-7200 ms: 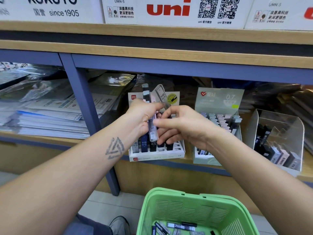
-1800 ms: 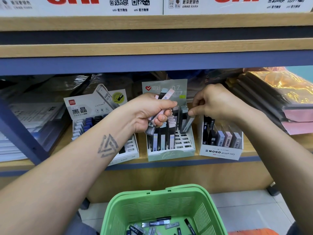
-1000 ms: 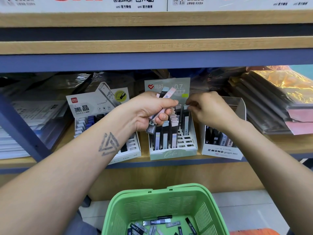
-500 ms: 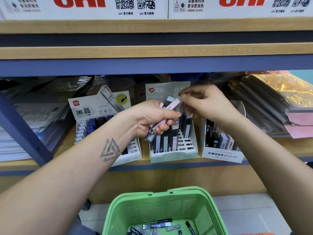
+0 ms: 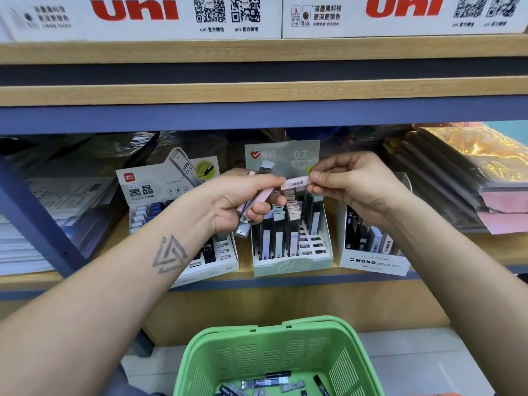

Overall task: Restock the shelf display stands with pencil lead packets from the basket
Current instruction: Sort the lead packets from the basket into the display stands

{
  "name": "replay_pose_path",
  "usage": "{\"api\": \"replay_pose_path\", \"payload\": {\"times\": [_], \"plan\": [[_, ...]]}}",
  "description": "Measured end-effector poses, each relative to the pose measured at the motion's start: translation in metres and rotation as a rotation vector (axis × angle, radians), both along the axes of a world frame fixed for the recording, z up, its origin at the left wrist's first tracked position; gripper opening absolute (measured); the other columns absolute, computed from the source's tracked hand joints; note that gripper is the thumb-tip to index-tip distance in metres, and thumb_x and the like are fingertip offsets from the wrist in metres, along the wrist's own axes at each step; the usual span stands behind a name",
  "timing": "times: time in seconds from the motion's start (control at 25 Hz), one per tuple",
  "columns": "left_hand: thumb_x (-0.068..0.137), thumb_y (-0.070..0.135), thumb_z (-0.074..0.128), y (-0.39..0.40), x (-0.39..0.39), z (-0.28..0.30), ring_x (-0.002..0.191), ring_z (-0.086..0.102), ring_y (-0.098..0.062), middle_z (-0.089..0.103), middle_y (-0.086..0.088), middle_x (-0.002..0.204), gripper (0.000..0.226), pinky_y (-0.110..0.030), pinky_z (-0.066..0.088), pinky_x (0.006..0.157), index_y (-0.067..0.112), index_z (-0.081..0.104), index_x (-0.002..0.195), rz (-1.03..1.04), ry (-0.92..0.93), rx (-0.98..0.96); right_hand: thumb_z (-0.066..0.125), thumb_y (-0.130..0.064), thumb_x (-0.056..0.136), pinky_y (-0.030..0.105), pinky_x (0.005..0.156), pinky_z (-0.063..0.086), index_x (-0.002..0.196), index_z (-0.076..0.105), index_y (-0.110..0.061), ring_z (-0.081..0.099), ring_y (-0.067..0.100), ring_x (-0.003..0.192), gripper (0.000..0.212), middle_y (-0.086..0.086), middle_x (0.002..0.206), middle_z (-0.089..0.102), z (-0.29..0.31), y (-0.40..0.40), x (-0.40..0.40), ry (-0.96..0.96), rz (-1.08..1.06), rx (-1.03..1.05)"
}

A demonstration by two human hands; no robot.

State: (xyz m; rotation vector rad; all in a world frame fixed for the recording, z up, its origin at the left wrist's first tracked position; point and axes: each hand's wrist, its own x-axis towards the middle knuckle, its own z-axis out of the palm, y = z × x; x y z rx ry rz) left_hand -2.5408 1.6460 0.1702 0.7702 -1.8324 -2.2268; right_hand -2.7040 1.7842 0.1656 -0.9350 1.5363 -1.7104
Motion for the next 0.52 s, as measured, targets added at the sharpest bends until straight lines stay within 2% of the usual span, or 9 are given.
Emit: {"api": "replay_pose_path", "payload": {"times": [0.12,0.28,0.44,0.52], "plan": [[0.091,0.007,0.066,0.001,-0.002,-0.003,0.035,0.039,-0.006,0.070,-0.016,0.084,0.014,-0.014,0.027,0.031,-0.003,0.063,0.102,0.069,0.018,-0.102,0.075,0.011,0.074,0.030,0.081,0.062,0.092,0.069,0.006,0.074,0.029,0.083,0.020,0.027,0.090,0.073,-0.003,0.010,-0.002,0.044,0.043,0.037],[0.082,-0.006,0.070,0.014,-0.008,-0.005,0.034,0.039,-0.008,0.071,-0.029,0.090,0.008,-0.016,0.026,0.033,0.001,0.068,0.086,0.154,0.040,-0.215,0.076,0.018,0.072,0.033,0.083,0.061,0.095,0.071,-0.001,0.074,0.030,0.091,0.030,0.024,0.098,0.074,-0.010,0.024,-0.004,0.156,0.040,0.042],[0.084,-0.003,0.071,0.028,-0.018,-0.005,0.037,0.040,-0.009,0.073,-0.027,0.092,0.007,-0.016,0.027,0.034,-0.002,0.070,0.091,0.121,0.054,-0.253,0.075,0.014,0.077,0.029,0.082,0.060,0.104,0.070,-0.001,0.075,0.027,0.093,0.031,0.016,0.097,0.077,-0.008,0.046,-0.012,0.232,-0.008,0.029],[0.088,0.002,0.068,0.036,-0.025,-0.006,0.037,0.037,-0.008,0.074,-0.022,0.083,0.012,-0.016,0.026,0.035,-0.006,0.069,0.097,0.082,0.052,-0.223,0.076,0.009,0.079,0.029,0.084,0.059,0.105,0.072,-0.002,0.075,0.025,0.093,0.028,0.014,0.097,0.077,-0.007,0.056,-0.016,0.259,-0.062,0.011]]}}
